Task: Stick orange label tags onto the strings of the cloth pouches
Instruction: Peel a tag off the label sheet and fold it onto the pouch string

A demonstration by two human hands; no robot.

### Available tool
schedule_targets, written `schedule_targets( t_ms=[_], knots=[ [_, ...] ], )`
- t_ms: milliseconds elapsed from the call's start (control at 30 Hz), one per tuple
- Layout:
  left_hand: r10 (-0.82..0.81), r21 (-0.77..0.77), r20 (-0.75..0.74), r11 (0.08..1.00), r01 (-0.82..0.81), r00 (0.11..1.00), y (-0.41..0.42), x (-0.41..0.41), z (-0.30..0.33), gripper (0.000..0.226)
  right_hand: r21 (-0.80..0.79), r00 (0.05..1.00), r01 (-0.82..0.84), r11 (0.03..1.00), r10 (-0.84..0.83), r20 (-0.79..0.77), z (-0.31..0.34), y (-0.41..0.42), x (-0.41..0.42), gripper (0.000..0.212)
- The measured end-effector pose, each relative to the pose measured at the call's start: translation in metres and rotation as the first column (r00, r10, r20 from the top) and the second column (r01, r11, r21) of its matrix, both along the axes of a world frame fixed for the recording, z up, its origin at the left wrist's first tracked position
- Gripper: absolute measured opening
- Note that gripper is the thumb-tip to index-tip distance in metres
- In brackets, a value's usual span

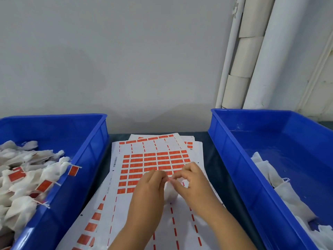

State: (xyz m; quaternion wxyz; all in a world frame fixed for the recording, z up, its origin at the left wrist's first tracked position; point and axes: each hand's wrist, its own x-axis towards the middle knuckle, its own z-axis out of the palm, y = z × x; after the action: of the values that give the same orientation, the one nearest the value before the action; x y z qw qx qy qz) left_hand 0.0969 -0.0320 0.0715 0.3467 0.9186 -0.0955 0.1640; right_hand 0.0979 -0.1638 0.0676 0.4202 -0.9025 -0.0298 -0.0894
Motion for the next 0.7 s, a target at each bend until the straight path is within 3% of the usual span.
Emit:
schedule_targets(
  t_ms=[100,200,300,367,467,600,667,700],
  knots=[
    [0.063,-0.002,0.073,0.998,-0.063,0.995,0.002,-0.005,-0.009,0.026,-0.182,0.961,0.091,0.979,-0.038,0.275,-0.008,0.003,-0.002,0.015],
    [0.132,-0.026,0.348,0.991,-0.131,0.928,0.006,-0.004,-0.013,0.020,-0.152,0.932,0.130,0.980,-0.068,0.355,-0.018,-0.003,-0.003,0.016],
    [0.174,-0.049,0.390,0.984,-0.169,0.904,0.012,0.000,-0.012,0.022,-0.121,0.973,0.026,0.992,0.003,0.231,-0.024,-0.009,-0.002,0.009],
    [0.207,-0.058,0.339,0.978,-0.199,0.918,0.014,0.000,-0.014,0.025,-0.050,0.998,-0.044,0.998,0.046,0.039,-0.027,-0.006,-0.002,0.012],
    [0.261,-0.131,0.254,0.963,-0.235,0.931,0.016,0.002,-0.019,0.029,0.136,0.960,-0.104,0.985,0.136,-0.247,-0.030,-0.002,-0.005,0.005],
    [0.328,-0.214,0.174,0.933,-0.290,0.928,0.022,0.008,-0.028,0.034,0.180,0.879,-0.232,0.956,0.285,-0.382,-0.024,-0.004,-0.008,0.014],
    [0.340,-0.228,0.112,0.923,-0.309,0.934,0.024,0.011,-0.032,0.037,0.191,0.850,-0.228,0.955,0.291,-0.439,-0.019,-0.004,-0.009,0.007],
    [0.348,-0.236,0.078,0.917,-0.322,0.934,0.025,0.013,-0.034,0.035,0.214,0.845,-0.216,0.953,0.292,-0.447,-0.018,-0.006,-0.009,0.015]
  ],
)
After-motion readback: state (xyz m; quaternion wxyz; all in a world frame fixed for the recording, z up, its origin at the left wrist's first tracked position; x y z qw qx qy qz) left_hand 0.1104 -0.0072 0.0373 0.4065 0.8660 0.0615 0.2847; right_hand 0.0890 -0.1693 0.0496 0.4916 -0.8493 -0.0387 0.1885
